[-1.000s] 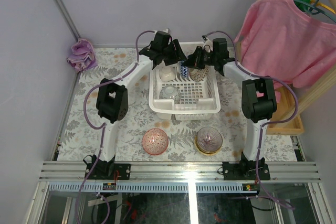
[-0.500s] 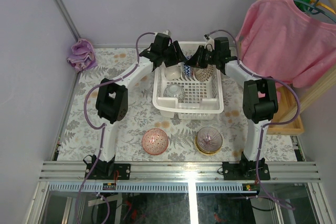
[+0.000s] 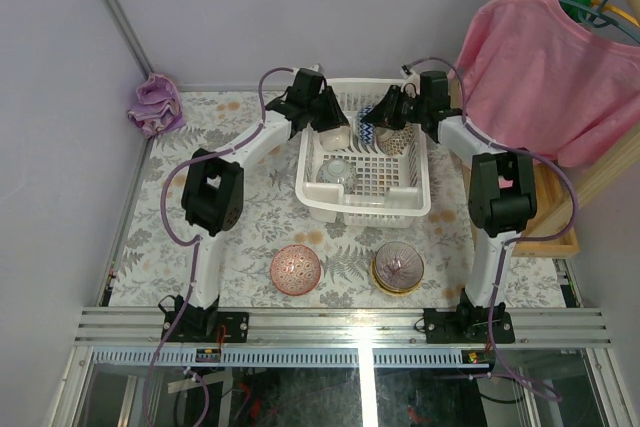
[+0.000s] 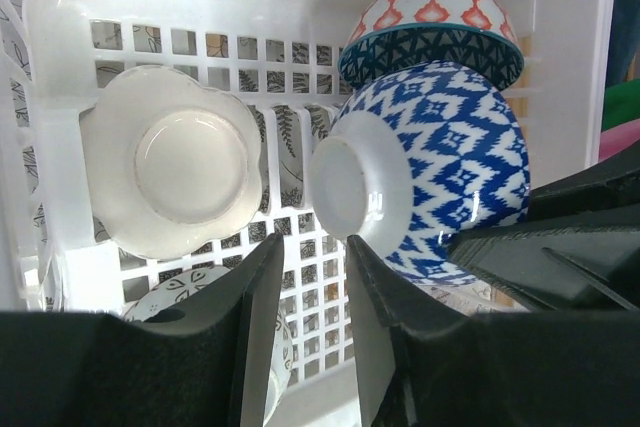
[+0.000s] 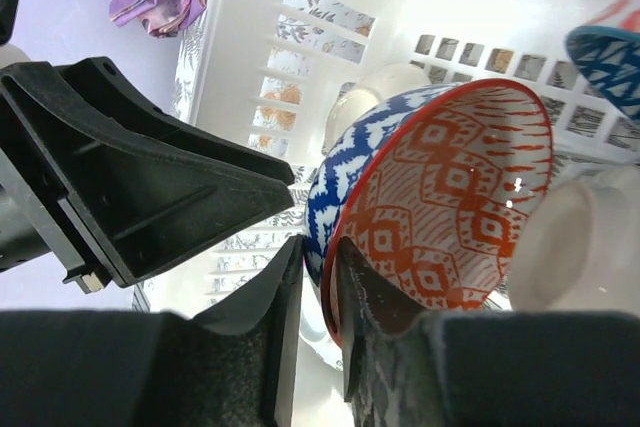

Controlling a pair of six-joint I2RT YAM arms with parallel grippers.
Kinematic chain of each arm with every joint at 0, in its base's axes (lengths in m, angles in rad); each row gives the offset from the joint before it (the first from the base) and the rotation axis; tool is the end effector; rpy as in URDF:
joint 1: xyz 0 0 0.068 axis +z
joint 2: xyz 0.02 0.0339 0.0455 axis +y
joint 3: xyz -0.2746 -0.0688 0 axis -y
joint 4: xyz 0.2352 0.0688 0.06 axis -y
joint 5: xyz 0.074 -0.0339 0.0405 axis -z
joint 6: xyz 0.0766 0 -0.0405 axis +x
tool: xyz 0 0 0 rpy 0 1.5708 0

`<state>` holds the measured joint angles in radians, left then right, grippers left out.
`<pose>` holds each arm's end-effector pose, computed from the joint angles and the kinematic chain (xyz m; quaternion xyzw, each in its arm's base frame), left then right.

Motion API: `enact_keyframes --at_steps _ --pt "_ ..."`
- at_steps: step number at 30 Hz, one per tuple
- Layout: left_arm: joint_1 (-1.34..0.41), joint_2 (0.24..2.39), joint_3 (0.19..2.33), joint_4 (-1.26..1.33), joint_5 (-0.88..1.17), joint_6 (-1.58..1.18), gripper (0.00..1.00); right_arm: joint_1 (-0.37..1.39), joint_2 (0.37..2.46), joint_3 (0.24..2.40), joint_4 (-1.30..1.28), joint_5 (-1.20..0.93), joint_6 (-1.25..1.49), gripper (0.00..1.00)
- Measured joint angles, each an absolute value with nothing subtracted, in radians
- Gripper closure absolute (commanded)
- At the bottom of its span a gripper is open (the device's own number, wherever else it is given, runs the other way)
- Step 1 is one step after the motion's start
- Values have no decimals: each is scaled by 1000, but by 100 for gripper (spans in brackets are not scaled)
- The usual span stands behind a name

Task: Load the bowls into the dish rack
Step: Turn the bowl upside down on the dish rack.

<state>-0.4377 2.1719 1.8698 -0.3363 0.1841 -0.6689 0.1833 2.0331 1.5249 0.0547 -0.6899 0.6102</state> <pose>0.4810 -0.2406 0.2383 -0.0616 0.8883 -0.3051 0.3377 0.4796 0.1385 0.2389 -0.0061 0.8179 0.4572 0.3493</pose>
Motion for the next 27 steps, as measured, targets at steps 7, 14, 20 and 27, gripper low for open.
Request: enact_keyframes --at_steps 7,14,20,27 --pt "-438 2180 1885 -337 184 -670 69 149 2015 1511 52 -657 610 67" --pt "-439 2183 1914 -337 195 -675 69 130 1997 1509 18 -596 596 62" --pt "-453 2212 1971 -337 197 -678 69 118 1975 1496 -23 -532 570 60" --pt "-482 2267 2023 -342 202 -682 69 114 1958 1477 -70 -485 549 59"
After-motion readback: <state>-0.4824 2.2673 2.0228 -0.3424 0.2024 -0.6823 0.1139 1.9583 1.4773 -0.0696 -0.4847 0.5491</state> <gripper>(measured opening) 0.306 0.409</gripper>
